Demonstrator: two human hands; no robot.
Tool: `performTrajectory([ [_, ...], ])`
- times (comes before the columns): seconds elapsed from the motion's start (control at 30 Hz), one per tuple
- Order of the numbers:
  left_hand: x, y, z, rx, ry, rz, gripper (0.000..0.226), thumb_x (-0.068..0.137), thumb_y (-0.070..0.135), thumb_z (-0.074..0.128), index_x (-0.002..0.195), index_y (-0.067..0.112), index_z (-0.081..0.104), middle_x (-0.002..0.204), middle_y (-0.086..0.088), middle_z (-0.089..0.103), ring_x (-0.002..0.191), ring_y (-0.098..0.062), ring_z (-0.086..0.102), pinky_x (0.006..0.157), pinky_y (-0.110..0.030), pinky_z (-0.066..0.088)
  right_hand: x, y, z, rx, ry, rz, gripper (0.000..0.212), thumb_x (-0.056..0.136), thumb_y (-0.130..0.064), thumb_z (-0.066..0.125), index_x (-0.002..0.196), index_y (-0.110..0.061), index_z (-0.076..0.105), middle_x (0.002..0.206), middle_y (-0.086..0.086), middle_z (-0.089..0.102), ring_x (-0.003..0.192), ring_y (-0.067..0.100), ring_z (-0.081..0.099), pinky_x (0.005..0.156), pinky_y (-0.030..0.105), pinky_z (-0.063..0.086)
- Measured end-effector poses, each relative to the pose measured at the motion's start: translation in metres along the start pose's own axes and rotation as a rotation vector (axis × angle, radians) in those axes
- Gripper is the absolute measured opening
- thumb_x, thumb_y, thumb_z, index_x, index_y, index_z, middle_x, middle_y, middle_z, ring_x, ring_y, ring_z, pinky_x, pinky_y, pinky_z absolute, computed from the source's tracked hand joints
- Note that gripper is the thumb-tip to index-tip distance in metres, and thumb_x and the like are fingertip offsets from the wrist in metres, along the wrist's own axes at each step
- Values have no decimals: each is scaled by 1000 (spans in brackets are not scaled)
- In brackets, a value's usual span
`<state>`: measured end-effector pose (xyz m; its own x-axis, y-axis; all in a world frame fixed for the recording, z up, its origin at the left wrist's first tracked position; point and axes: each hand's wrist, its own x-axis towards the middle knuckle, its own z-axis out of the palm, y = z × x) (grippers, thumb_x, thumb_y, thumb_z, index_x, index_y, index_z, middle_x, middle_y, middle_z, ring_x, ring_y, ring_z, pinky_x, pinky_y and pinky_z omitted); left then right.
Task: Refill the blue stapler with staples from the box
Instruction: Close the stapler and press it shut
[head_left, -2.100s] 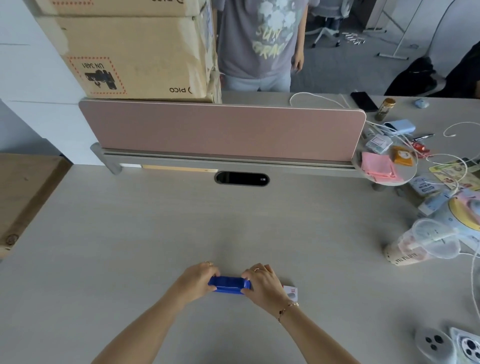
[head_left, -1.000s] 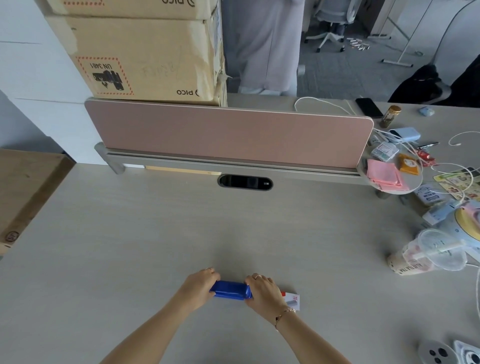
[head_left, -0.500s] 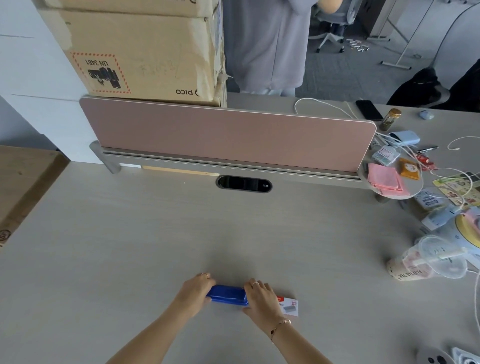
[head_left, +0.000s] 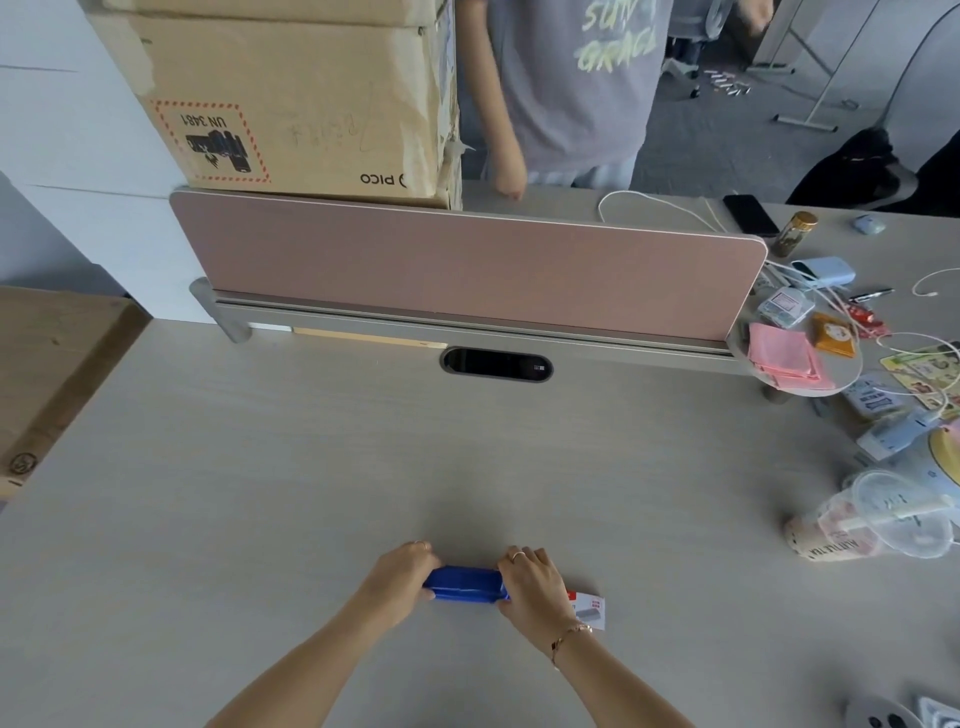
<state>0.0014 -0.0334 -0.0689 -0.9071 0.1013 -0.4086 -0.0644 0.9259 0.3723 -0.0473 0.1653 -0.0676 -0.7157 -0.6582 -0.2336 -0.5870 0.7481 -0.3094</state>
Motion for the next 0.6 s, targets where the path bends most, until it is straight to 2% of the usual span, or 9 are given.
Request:
performTrajectory([
  [0.17, 11, 14, -18, -16, 64, 11, 7, 77, 13, 64, 83, 10, 62, 77, 1, 47, 77, -22, 51, 55, -27, 30, 10, 21, -12, 63, 32, 45, 23, 64, -10, 65, 87, -11, 62, 84, 7, 66, 80, 27, 58, 80, 33, 44],
  [0.27, 25, 21, -33, -39, 101, 26, 5, 77, 13, 65, 82, 11, 62, 75, 1, 50, 77, -24, 54, 59, -28, 34, 19, 35, -26, 67, 66, 58, 24, 70, -13, 63, 93, -13, 61, 88, 6, 67, 86, 26, 57, 85, 32, 39],
  [0.37, 44, 26, -51, -65, 133, 21, 5, 76, 13, 66, 77, 14, 61, 73, -1, 53, 68, -20, 50, 58, -29, 36, 31, 48, -41, 72, 127, 64, 24, 74, -17, 65, 98, -13, 60, 91, 6, 67, 89, 25, 55, 87, 34, 38],
  [0.6, 103, 28, -98, -122, 165, 25, 8, 75, 10, 67, 74, 16, 62, 73, -6, 61, 65, -23, 57, 58, -34, 46, 81, 81, -79, 66, 187, 86, 28, 76, -20, 65, 102, -14, 59, 93, 5, 65, 92, 24, 53, 86, 32, 35],
])
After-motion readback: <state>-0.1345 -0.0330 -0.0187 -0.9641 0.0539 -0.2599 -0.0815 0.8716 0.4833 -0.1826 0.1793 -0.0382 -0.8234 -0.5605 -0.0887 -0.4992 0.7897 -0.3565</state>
